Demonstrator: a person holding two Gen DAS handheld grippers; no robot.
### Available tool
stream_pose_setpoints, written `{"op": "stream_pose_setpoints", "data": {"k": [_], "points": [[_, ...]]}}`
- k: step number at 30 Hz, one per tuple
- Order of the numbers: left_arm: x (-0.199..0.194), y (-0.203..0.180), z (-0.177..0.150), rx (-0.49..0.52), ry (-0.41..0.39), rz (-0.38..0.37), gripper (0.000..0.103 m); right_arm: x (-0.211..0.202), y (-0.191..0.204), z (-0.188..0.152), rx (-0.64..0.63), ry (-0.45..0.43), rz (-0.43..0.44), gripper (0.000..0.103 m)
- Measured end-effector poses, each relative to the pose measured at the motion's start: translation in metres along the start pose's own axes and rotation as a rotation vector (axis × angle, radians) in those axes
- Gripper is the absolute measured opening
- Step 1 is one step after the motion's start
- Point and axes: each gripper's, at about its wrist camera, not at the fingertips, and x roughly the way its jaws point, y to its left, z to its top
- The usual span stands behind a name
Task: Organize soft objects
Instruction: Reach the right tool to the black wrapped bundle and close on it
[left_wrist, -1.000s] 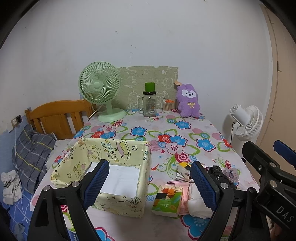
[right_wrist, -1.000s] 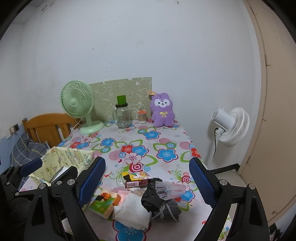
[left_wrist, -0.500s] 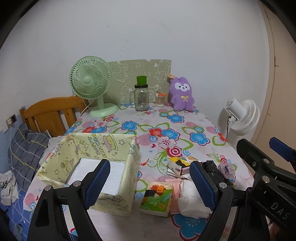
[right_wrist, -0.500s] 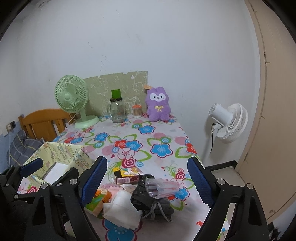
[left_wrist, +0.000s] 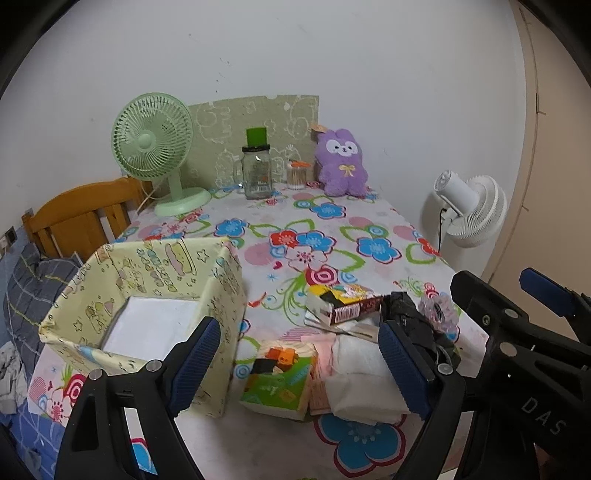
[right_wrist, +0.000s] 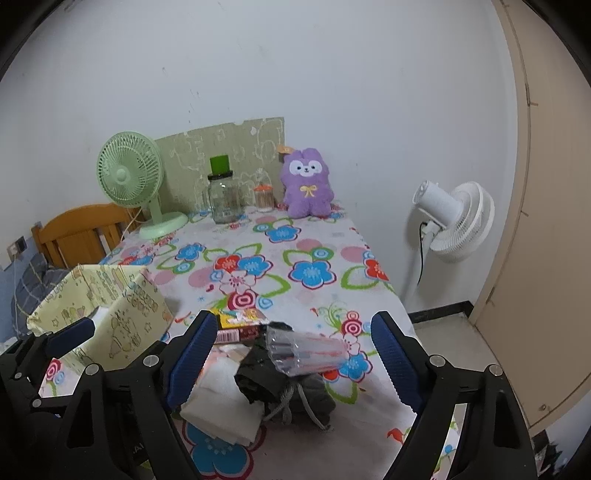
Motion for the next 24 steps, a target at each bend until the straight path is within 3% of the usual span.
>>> {"op": "stream_pose_setpoints", "data": {"k": [10,24], "points": [[0.017,-0.007,-0.017,0.017,0.057,-0.019,0.087,0.016,-0.005,-0.018,0.002,0.059,0.021,0.086],[0.031,-0.003,-0.036,0.008,0.118,0.026,0.086,0.039,0.005,-0.039,-0.002,0.146,0.062,0.081]]}}
